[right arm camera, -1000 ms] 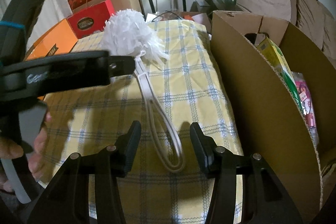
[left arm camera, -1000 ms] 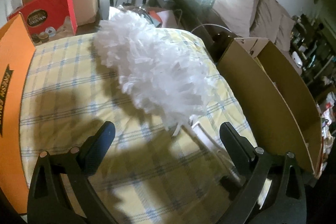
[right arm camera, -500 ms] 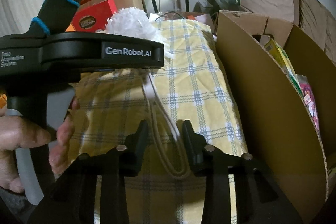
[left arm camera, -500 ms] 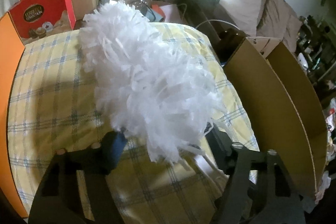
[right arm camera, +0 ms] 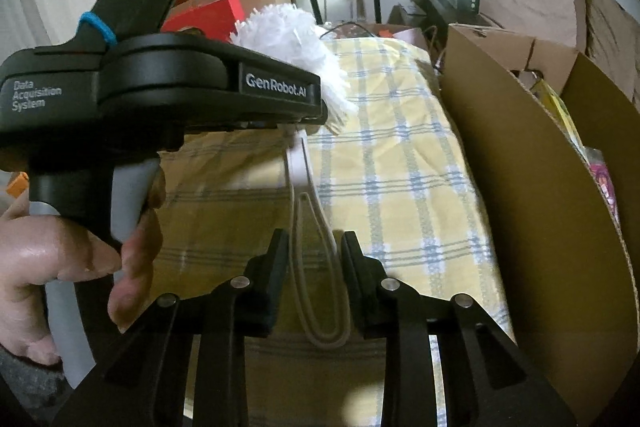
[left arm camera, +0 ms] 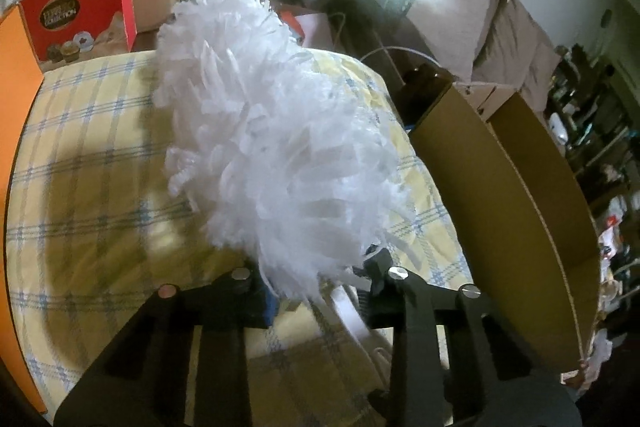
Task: Organize objects
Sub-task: 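Grasp the duster handle loop with the right gripper while the left gripper grips its stem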
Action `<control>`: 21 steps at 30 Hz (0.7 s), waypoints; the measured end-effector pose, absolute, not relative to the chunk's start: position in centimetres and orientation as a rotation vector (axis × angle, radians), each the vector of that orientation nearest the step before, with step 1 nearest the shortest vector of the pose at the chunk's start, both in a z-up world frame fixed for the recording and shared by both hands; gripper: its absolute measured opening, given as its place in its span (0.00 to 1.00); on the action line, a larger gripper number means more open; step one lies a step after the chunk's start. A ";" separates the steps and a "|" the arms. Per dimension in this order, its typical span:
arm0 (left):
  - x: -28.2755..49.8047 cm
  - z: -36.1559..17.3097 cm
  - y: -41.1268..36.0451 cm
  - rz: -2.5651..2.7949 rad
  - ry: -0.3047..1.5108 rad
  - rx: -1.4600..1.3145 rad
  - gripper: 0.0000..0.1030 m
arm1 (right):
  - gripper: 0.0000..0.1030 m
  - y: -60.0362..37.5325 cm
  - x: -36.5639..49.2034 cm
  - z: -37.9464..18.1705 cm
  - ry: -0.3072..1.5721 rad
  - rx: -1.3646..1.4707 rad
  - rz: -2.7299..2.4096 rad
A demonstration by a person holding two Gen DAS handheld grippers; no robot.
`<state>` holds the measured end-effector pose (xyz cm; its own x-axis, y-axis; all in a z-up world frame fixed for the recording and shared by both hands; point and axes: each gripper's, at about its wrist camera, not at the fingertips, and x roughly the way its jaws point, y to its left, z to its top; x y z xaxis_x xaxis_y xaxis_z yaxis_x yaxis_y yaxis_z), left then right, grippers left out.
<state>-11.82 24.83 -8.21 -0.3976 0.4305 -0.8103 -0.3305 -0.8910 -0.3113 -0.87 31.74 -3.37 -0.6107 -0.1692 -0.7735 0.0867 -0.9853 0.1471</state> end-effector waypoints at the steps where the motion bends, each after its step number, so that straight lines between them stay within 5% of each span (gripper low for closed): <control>1: -11.7 -8.0 24.5 2.298 -0.148 -1.370 0.25 | 0.26 31.6 -0.8 -3.3 -0.144 1.304 -2.690; 21: -11.6 -1.0 16.4 2.455 -0.305 -1.243 0.23 | 0.25 25.2 -0.5 2.7 -0.012 1.102 -2.659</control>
